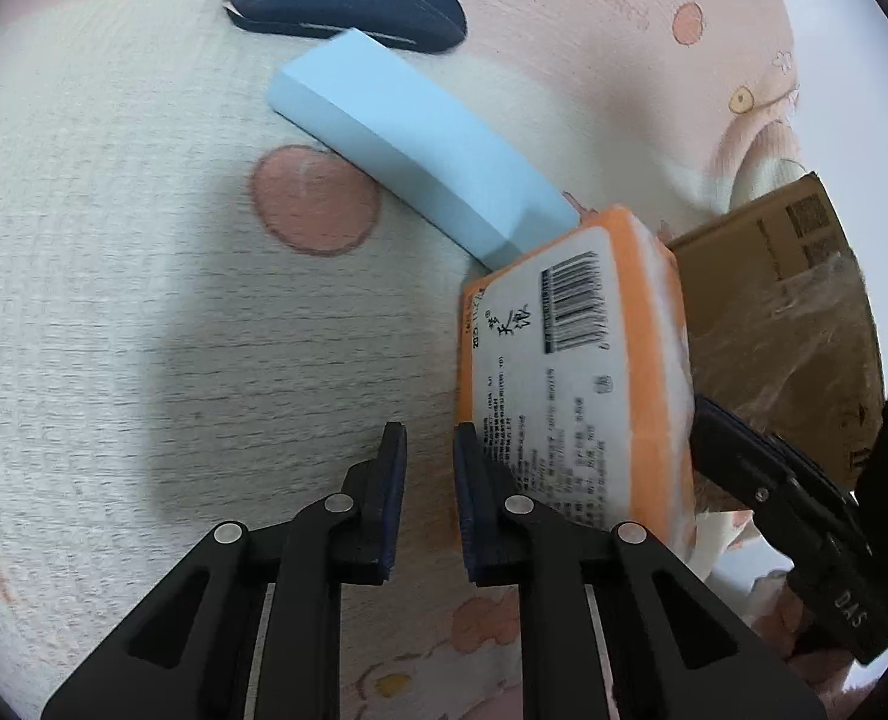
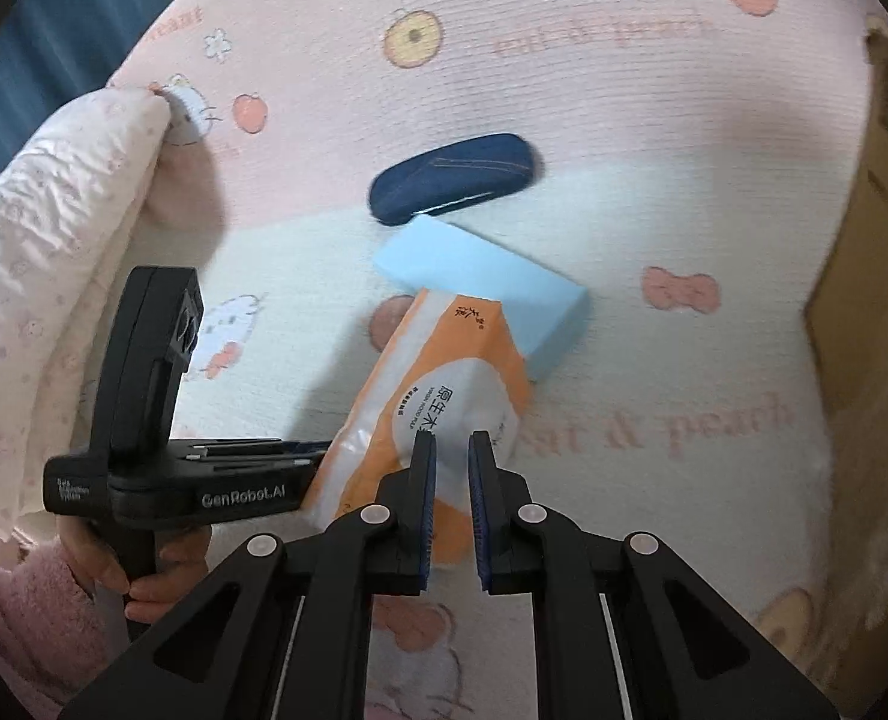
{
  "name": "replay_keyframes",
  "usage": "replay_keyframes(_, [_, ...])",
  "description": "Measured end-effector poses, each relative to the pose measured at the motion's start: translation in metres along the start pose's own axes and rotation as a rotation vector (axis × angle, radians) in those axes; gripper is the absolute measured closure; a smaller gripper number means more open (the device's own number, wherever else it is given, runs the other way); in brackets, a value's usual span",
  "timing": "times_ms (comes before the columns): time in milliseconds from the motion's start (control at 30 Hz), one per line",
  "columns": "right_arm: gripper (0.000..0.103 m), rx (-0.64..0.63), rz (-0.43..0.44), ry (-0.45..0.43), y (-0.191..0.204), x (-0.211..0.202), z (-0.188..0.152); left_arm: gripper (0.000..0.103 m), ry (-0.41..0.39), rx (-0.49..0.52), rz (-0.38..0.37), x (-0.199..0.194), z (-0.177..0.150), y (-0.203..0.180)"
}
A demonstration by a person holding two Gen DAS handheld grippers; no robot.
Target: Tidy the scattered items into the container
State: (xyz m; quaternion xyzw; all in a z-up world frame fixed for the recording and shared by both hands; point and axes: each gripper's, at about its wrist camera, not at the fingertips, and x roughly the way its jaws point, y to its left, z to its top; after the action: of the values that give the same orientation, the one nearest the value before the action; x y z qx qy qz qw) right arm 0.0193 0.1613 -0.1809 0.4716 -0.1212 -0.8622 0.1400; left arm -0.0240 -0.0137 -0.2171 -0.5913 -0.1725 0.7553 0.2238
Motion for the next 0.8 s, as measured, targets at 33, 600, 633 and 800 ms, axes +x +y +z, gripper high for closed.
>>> replay_keyframes(33, [0.094,0.004,0.023,0.0,0.0,0.003,0.002,0.087,-0.012,0.012,0.03,-0.005,-0.001,0.0])
replay_keyframes(600, [0.093,-0.09,0.126,0.078,0.042,0.056,0.018,0.066,-0.108,0.029,0.135,-0.059,-0.004,0.006])
replay_keyframes(633, [0.092,-0.108,0.111,0.075,0.04,0.051,0.021,0.066,-0.102,0.027,0.145,-0.056,-0.006,0.007])
replay_keyframes(800, [0.079,-0.073,0.098,0.066,0.012,0.041,0.035,0.066,-0.105,0.001,0.102,-0.054,-0.008,0.009])
